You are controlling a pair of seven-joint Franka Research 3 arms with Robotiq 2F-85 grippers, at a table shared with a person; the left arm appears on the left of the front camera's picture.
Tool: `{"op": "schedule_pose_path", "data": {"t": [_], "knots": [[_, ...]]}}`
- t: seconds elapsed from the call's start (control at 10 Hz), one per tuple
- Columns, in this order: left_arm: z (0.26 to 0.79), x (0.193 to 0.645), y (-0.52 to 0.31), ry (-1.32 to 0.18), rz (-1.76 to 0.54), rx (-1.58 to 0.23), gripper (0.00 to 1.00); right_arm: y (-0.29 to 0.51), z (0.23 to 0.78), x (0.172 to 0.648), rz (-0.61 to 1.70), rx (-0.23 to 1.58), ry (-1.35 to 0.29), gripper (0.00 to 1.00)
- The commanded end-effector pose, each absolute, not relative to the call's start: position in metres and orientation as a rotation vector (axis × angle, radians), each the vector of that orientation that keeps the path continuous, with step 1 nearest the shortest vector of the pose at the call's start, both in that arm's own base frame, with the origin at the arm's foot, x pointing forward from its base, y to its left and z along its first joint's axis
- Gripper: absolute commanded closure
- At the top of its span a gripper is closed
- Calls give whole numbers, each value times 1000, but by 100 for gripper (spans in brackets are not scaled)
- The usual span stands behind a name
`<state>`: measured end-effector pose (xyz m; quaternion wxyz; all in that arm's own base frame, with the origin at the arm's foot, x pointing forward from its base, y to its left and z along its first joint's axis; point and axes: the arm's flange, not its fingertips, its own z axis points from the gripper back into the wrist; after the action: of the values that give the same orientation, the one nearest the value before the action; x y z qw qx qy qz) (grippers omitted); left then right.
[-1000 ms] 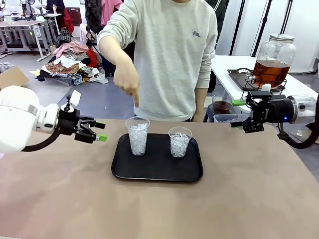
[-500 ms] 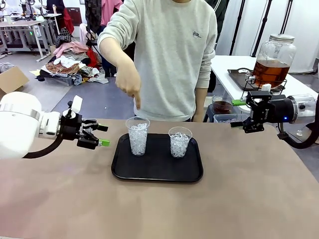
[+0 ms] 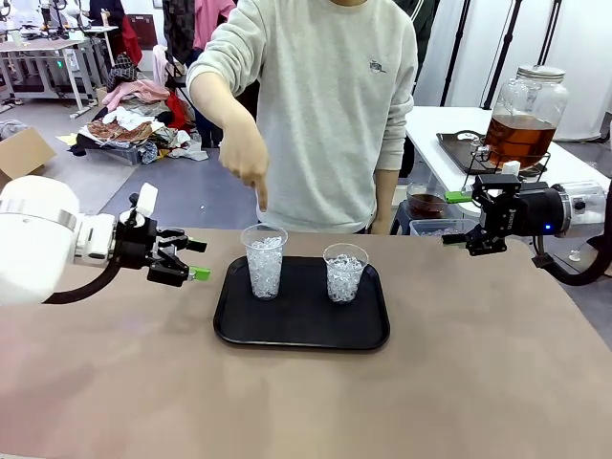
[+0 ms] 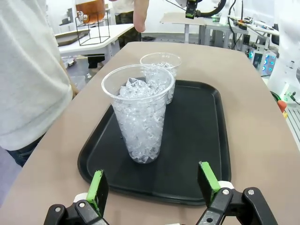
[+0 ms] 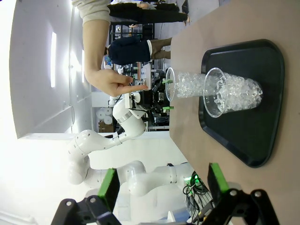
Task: Pour the drink into the iced cup.
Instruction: Pick up the iced cup indicated by the human and present it to them.
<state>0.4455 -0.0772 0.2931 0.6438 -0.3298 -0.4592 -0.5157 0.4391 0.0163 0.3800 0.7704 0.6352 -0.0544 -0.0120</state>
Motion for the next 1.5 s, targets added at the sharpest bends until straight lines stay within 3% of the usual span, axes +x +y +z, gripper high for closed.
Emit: {"op": "schedule_pose_path", "data": {"t": [0.0, 1.4], "knots": [[287, 447, -86, -1047, -1194, -771, 0, 16, 382, 439, -25, 1379, -122, 0], [257, 472, -139, -1159, -1221, -808, 0, 16, 382, 439, -25, 1379, -122, 0]]}}
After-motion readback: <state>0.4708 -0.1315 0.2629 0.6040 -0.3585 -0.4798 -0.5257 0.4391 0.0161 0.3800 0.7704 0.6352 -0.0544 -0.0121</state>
